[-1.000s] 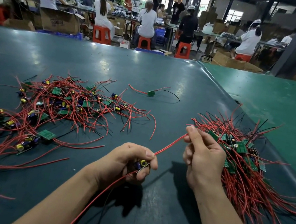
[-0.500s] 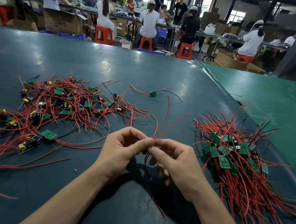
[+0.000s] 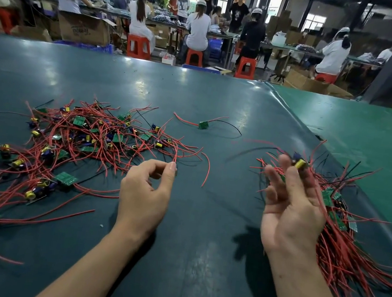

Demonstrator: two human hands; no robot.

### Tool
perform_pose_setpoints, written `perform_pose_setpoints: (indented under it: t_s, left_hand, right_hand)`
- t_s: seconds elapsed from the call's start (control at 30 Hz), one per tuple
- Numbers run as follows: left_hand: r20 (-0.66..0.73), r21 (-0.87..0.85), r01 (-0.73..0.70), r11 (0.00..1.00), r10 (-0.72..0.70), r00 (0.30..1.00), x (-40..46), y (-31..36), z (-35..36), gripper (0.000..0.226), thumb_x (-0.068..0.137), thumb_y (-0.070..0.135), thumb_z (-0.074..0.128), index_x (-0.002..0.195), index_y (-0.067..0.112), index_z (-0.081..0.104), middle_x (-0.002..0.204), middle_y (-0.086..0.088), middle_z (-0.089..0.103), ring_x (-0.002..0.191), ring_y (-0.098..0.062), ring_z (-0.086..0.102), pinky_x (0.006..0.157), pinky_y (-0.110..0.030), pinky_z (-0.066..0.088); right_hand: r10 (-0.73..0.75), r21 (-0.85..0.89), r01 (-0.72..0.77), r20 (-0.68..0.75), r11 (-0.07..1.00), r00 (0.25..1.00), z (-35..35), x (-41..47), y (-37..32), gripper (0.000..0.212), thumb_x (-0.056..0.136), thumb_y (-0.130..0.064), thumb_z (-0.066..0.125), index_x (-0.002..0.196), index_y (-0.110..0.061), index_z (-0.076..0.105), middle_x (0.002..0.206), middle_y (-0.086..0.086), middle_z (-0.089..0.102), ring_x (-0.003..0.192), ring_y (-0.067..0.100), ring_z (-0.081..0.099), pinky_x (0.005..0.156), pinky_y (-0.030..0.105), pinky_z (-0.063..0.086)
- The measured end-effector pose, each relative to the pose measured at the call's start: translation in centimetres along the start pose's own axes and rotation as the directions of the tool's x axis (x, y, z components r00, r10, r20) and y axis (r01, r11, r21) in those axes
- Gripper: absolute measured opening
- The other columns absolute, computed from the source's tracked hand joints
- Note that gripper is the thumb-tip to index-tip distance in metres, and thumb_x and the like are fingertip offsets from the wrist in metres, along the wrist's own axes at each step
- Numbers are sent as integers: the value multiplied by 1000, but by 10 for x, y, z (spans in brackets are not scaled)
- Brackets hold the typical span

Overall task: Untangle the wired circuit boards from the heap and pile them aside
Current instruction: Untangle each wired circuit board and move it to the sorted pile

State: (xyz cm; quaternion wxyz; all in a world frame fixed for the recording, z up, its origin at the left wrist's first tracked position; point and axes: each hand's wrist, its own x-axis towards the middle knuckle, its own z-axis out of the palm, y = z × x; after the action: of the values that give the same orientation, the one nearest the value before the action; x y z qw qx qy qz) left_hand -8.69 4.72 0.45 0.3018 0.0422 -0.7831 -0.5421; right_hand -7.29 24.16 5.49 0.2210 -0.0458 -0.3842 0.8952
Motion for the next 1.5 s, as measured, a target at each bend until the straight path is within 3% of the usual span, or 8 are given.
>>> perform_pose_setpoints:
  t_s: [0.17,0.27,0.43,0.57,0.97,1.2,1.33,1.5]
  left_hand:
    - [-49,371,-169,913,201,978,5,0,-9,10,89,30,63,89,21,69,94,5,67,98,-22,51,87,-38,38]
    - [-91,633,-30,773,113,989,13,-8,-20,24,86,28,65,109,21,67,116,-6,60,118,-32,42,94,-44,32]
    - [-108,777,198,598,-183,977,27,-20,-35,47,91,35,53,134,17,51,140,-13,47,132,-34,31,105,-47,25]
    - [-93,832,180,524,-188,978,30,-25,-38,41,94,37,51,131,19,56,130,-11,58,122,-35,45,100,-45,31]
    - [-209,456,-41,889,152,966,31,-17,-39,18,86,19,73,100,8,77,94,-12,75,89,-32,69,83,-40,51]
    - [-8,186,-668,720,681,732,-1,5,-11,12,86,8,73,96,2,76,89,-4,74,74,-20,64,75,-28,51]
    - [178,-76,-764,640,763,621,-16,14,3,14,88,6,69,100,0,75,90,-4,73,71,-24,62,71,-32,50]
    - [126,-201,-590,782,618,776,-18,17,2,32,96,32,55,98,3,70,88,-1,68,75,-16,63,68,-29,51]
  right_hand:
    - [262,148,-241,-143,959,955,-3,-2,8,14,96,-9,56,106,-5,65,99,0,75,75,13,74,48,10,49]
    - [329,77,-323,-100,943,939,-2,-1,8,14,98,-19,55,90,-14,66,79,-1,76,64,8,71,43,11,46]
    - [409,-281,-387,22,878,912,-1,-8,16,19,96,-20,56,84,-11,68,60,0,65,42,7,52,37,15,37]
    - [489,-612,-312,142,726,861,1,-20,31,17,94,-19,61,82,-11,69,67,6,68,44,13,53,37,19,37]
    - [496,-689,-259,168,677,852,-1,-20,37,19,96,-19,60,82,-8,69,65,4,67,43,11,52,36,20,36]
    - [430,-786,-53,279,616,859,0,-25,47,16,91,-13,67,105,-18,64,78,7,67,47,12,55,39,24,41]
    - [402,-749,25,384,662,831,0,-27,45,36,92,1,59,122,-18,59,84,4,67,48,9,59,40,19,44]
    - [274,-596,-45,299,802,914,5,-23,45,17,97,-12,55,102,-18,70,65,-2,68,46,8,56,37,21,43]
